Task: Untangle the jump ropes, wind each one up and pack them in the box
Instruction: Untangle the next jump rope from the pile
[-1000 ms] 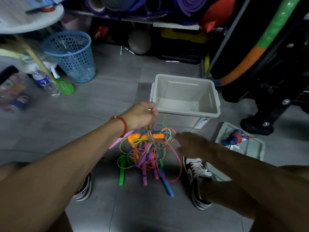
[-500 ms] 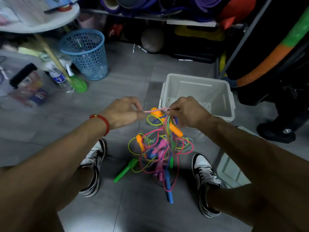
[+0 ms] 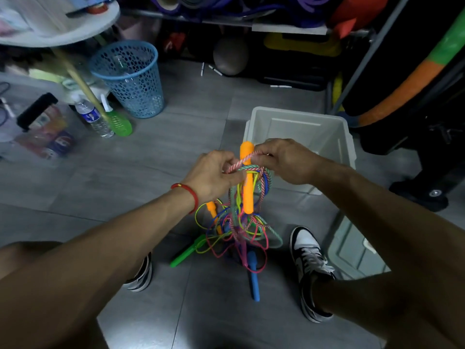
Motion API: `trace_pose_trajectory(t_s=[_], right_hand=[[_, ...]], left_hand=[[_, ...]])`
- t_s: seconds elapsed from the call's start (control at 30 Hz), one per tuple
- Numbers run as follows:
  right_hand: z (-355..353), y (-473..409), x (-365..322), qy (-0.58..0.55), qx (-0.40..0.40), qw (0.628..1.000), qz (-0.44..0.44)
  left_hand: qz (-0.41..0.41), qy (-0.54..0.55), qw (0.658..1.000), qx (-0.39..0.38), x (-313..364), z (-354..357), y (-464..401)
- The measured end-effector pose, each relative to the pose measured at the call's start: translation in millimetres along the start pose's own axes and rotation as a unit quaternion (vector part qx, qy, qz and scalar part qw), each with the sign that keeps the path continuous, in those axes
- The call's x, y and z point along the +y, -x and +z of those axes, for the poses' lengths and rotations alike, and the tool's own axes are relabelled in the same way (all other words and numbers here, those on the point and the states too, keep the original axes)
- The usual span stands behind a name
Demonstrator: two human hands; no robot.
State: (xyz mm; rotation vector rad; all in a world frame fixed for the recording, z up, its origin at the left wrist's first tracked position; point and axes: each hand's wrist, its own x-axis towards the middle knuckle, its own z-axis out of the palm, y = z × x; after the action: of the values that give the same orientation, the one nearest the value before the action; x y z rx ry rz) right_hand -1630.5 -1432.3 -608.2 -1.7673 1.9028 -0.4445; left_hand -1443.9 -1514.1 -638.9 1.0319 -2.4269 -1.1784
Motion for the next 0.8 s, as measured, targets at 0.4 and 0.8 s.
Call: trace_pose_trajectory(t_s=[0.4,0.8], right_hand=[[27.2,-2.2,17.3,-0.288,0.023,0.952,0.102],[11.9,0.6,17.1,-0.087,-0.063,0.993,0.043]], left_hand=[[0.014,-0.096,0.993,-0.063,-1.4,-31.2,-14.1],[-0.041,-0.074,0.99,-0.11,-4.9,-48.9,-9.9]])
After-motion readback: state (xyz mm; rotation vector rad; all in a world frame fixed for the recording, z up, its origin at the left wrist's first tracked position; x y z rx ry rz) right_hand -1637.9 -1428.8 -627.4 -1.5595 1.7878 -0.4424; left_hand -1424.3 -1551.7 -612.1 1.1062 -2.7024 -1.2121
